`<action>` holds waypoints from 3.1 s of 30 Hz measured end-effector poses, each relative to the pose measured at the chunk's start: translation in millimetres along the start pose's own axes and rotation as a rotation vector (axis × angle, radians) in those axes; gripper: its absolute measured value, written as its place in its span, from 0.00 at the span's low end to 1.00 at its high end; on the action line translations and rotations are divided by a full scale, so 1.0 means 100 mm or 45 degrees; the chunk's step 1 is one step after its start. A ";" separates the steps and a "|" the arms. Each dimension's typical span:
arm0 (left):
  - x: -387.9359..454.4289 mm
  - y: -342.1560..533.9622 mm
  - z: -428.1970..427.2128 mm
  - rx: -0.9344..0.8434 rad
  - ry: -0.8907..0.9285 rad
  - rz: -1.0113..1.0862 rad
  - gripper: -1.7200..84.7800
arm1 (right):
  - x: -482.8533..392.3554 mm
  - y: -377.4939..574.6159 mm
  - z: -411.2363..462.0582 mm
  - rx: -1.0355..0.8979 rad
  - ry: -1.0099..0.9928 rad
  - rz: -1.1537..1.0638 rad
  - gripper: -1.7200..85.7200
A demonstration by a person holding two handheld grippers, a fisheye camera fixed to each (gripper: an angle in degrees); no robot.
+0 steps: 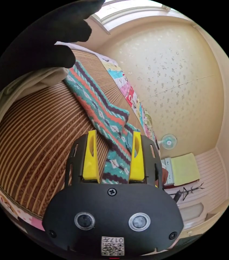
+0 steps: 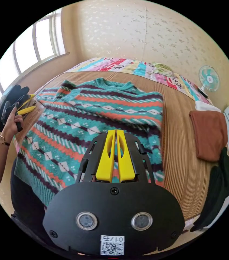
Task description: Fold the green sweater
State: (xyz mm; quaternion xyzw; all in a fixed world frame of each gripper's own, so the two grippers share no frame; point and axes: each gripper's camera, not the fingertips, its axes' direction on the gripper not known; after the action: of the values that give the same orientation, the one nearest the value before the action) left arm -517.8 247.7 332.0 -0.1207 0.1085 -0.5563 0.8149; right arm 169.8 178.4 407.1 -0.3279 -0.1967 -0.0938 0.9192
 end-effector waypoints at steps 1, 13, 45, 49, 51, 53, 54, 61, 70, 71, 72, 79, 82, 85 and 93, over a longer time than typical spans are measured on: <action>0.02 0.02 0.06 0.048 -0.050 -0.037 0.24 | 0.10 0.08 0.12 -0.023 0.044 0.038 0.02; 0.33 -0.21 0.90 0.146 -0.229 -0.159 0.14 | 0.01 0.43 0.60 -0.001 0.062 0.017 0.02; 2.51 2.88 1.10 0.127 -0.730 1.343 0.14 | 0.18 0.68 0.91 0.208 0.136 0.037 0.02; 2.36 2.46 0.65 -0.053 -0.092 1.143 0.14 | 0.20 0.65 0.95 0.198 0.135 0.035 0.02; 2.27 2.21 0.65 -0.049 -0.040 0.994 0.15 | 0.19 0.63 0.97 0.190 0.143 0.020 0.02; 2.00 1.75 0.87 -0.155 -0.126 0.626 0.19 | 0.16 0.62 0.99 0.187 0.154 -0.007 0.02; 1.90 1.63 0.95 -0.217 -0.099 0.518 0.20 | 0.16 0.61 1.00 0.188 0.158 -0.007 0.02; 1.39 1.12 1.53 -0.369 0.331 0.139 0.15 | 0.18 0.52 1.07 0.139 0.170 -0.005 0.02; 2.15 0.40 0.86 0.169 0.281 0.422 0.07 | 0.19 0.38 1.15 0.063 0.180 -0.007 0.02; 2.42 0.50 0.70 0.323 0.170 0.555 0.07 | 0.20 0.36 1.15 0.064 0.178 -0.003 0.02; 2.55 0.58 0.66 0.389 0.111 0.612 0.07 | 0.20 0.36 1.15 0.064 0.180 -0.005 0.02; 3.50 1.52 2.25 -0.249 -0.014 1.290 0.07 | 0.16 0.27 1.11 0.051 0.204 -0.030 0.02; 3.24 1.89 2.95 -0.545 -0.098 1.363 0.08 | 0.19 0.27 1.05 0.069 0.185 -0.022 0.03; 2.75 1.87 2.86 -0.503 0.111 1.142 0.12 | 0.19 0.25 1.01 0.073 0.183 -0.029 0.03; 2.00 1.64 1.91 -0.405 0.204 0.954 0.15 | 0.17 0.19 0.87 0.085 0.215 -0.066 0.02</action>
State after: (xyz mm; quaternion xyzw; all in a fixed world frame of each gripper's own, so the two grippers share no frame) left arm -242.5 133.0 452.1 -0.1535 0.2926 -0.2052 0.9213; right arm 165.1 248.4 465.5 -0.2827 -0.1300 -0.1382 0.9403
